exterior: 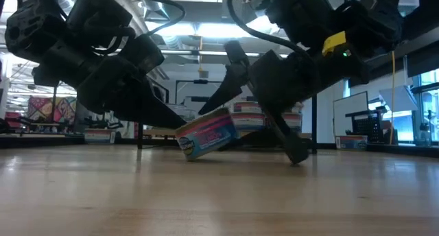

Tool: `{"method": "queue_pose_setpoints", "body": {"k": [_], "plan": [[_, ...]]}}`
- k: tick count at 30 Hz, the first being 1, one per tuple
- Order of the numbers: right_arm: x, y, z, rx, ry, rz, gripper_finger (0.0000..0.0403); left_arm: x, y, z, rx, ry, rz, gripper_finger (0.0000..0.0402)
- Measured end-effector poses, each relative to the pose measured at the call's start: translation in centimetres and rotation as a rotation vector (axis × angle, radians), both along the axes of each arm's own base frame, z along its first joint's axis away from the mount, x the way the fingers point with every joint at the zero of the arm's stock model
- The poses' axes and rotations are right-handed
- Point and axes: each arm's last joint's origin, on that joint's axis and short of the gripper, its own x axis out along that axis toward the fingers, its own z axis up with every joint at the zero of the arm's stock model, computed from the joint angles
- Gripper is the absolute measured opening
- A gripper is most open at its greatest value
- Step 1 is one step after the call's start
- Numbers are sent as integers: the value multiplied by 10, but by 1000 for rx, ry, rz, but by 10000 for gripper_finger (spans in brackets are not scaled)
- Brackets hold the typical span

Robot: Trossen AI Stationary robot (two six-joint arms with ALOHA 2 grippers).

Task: Stack canned seafood by type on shelf
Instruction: Stack the blue pink tuna can on top of the other blue pink tuna can on the shelf

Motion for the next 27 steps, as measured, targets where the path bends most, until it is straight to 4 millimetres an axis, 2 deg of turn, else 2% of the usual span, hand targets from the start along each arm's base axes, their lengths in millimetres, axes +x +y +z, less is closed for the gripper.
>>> {"method": "queue_pose_setpoints", "body": {"k": [7,13,18,20,23,27], "plan": [[11,3,3,-38,2,-27,183,0,1,0,2,-1,12,184],[8,10,4,-7,5,-81,183,0,1,1,2,-6,16,184],[4,19,11,49,-38,-181,183,-1,1,9,-7,-10,19,184],[1,20,20,65,-70,-246,183,-5,1,12,-12,21,-3,184],[-1,18,43,101,-148,-334,183,-12,1,17,-11,78,-8,184],[-10,11,55,68,-140,-434,183,-19,4,24,-8,133,50,184]]}}
